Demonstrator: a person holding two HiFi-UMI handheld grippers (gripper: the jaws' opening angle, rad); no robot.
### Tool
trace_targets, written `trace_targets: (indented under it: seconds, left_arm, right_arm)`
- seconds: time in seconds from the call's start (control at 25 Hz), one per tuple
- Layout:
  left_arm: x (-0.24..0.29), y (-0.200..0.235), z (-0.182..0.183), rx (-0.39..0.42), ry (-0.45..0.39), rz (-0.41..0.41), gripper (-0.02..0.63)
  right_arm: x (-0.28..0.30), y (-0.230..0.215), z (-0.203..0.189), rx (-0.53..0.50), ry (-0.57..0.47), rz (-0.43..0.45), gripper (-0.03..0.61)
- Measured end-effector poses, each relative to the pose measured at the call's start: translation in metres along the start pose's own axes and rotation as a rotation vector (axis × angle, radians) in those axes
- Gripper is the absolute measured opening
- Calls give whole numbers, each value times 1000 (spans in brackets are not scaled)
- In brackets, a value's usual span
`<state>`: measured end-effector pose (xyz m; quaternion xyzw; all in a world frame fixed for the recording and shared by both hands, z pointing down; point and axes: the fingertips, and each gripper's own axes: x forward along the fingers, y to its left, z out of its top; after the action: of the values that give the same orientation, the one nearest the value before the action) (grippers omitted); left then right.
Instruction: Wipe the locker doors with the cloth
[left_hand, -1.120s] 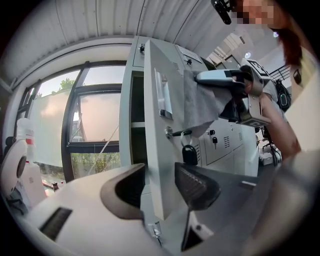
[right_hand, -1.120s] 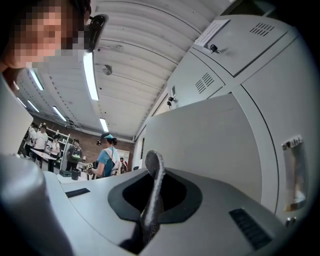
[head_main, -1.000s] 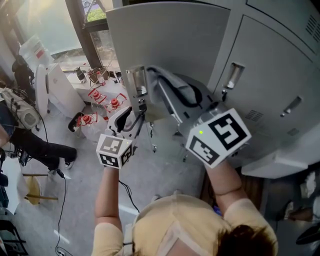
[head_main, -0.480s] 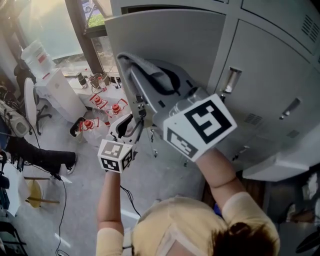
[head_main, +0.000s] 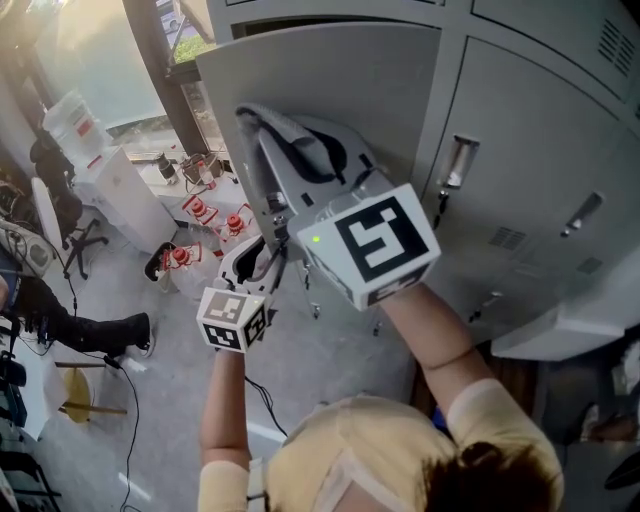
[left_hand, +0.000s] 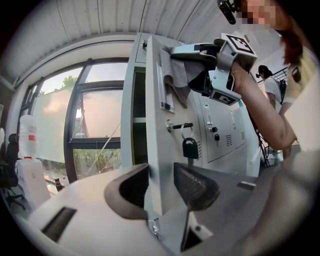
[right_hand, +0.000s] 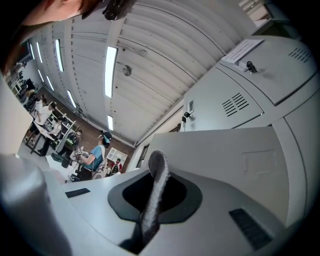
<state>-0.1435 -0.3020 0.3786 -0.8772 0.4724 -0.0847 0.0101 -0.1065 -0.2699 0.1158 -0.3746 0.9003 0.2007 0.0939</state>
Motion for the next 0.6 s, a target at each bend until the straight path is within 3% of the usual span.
trace_targets:
  seconds: [0.36, 0.6]
  left_arm:
    - [1, 0, -1, -10, -12, 3, 156]
    - [4, 0, 0, -9, -15, 9, 156]
  right_arm:
    - [-15, -42, -8, 2, 16, -97, 15]
    - [-32, -76, -12, -59, 15, -183, 15]
